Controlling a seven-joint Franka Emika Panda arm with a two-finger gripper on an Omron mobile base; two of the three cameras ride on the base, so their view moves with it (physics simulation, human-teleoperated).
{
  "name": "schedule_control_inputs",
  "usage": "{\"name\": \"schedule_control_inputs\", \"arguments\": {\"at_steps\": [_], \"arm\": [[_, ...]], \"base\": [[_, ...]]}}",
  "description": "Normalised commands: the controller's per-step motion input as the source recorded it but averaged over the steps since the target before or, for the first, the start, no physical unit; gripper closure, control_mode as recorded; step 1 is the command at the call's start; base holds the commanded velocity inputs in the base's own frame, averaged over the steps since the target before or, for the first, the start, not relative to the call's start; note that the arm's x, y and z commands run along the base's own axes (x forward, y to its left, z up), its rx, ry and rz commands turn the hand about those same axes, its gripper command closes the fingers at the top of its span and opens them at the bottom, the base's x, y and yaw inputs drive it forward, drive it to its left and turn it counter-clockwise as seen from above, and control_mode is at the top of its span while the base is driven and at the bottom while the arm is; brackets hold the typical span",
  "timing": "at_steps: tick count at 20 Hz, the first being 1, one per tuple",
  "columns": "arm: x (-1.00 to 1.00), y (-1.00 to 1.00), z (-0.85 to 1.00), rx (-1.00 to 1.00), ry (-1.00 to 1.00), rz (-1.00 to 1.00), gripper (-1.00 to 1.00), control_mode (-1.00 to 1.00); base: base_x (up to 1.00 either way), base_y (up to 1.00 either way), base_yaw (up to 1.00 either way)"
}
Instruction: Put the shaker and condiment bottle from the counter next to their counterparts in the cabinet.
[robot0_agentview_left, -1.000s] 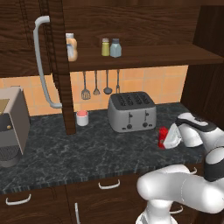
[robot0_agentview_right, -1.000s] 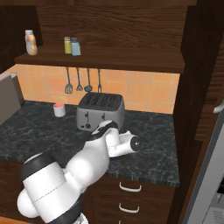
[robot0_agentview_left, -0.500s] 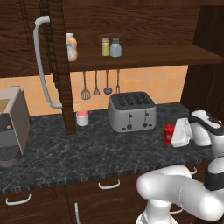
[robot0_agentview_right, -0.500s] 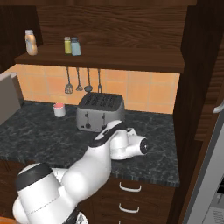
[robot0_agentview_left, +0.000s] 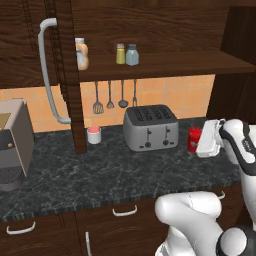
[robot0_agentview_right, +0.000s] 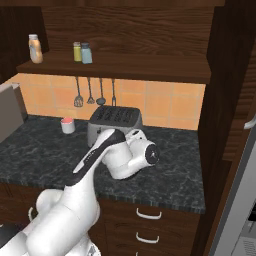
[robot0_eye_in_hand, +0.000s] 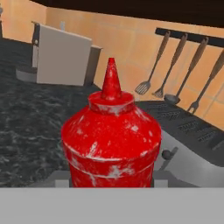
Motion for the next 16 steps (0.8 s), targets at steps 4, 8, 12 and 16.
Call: {"name": "schedule_control_inputs", "arguments": {"at_steps": [4, 8, 12, 16], "arm": [[-0.3, 0.28, 1.0, 0.0, 0.0, 0.01, 1.0, -1.0], [-0.4, 0.28, 1.0, 0.0, 0.0, 0.03, 1.0, -1.0], [-0.5, 0.24, 1.0, 0.0, -0.02, 0.02, 1.0, -1.0], [-0.18, 0.38, 1.0, 0.0, 0.0, 0.01, 1.0, -1.0]], "base": [[0.0, 0.0, 0.0], [0.0, 0.0, 0.0], [0.0, 0.0, 0.0], [0.0, 0.0, 0.0]]}}
